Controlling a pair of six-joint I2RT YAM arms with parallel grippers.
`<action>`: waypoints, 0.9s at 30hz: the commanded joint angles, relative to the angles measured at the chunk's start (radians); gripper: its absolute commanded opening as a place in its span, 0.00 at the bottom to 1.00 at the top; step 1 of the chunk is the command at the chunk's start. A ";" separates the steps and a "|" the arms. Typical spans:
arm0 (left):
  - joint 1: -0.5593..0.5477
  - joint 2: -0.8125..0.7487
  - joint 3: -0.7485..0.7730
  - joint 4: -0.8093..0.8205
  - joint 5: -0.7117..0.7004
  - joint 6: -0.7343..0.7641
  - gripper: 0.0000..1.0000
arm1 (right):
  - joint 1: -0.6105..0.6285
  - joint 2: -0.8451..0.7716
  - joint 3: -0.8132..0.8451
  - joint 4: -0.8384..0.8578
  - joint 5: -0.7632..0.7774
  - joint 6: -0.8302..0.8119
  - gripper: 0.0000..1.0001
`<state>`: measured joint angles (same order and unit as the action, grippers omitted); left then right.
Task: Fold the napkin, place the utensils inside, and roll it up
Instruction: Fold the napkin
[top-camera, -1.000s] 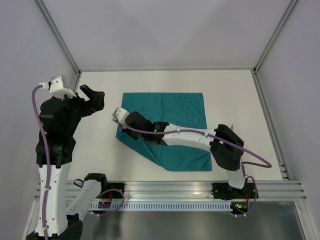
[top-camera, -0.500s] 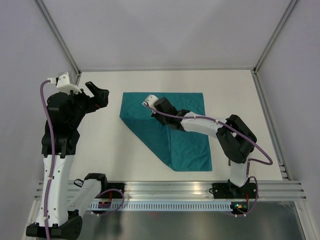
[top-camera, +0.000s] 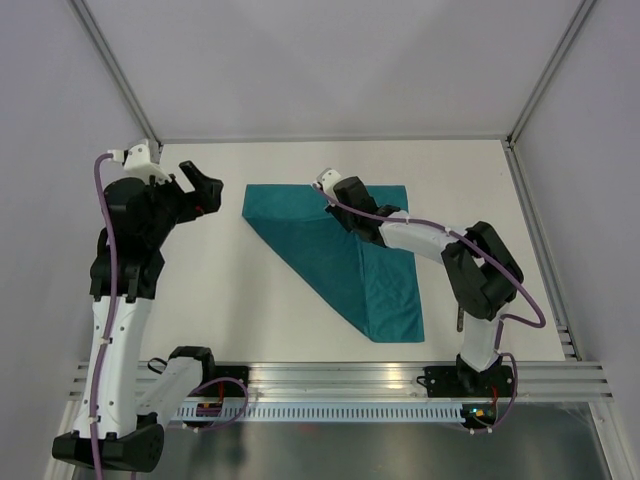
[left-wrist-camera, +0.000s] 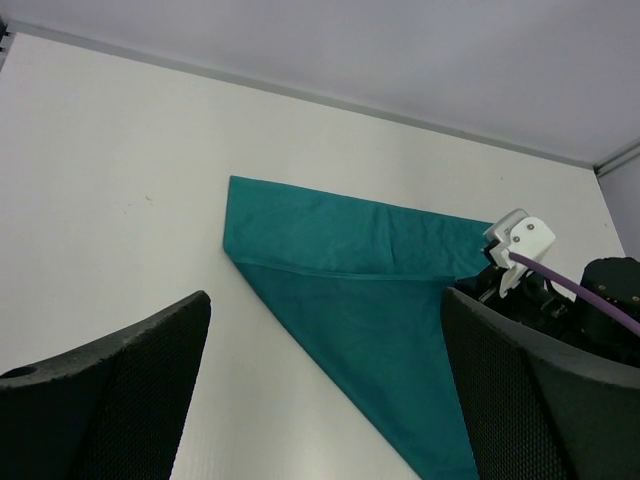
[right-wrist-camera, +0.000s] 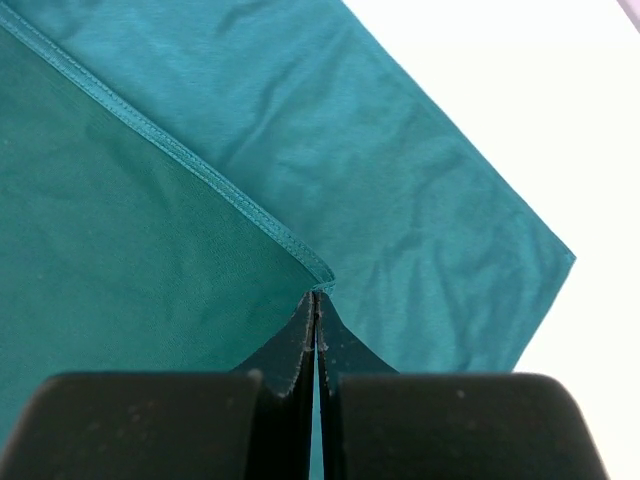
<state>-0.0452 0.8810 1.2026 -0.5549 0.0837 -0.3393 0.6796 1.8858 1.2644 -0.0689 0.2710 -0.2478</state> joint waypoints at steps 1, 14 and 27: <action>0.007 0.003 -0.015 0.047 0.028 0.043 1.00 | -0.034 -0.030 0.000 0.024 0.030 -0.015 0.00; 0.007 0.027 -0.066 0.093 0.039 0.039 1.00 | -0.164 -0.004 0.023 0.032 0.005 -0.002 0.00; 0.007 0.038 -0.077 0.101 0.036 0.040 1.00 | -0.245 0.039 0.047 0.061 0.010 -0.013 0.00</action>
<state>-0.0452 0.9180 1.1290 -0.4908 0.1028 -0.3336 0.4465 1.9129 1.2686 -0.0406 0.2642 -0.2508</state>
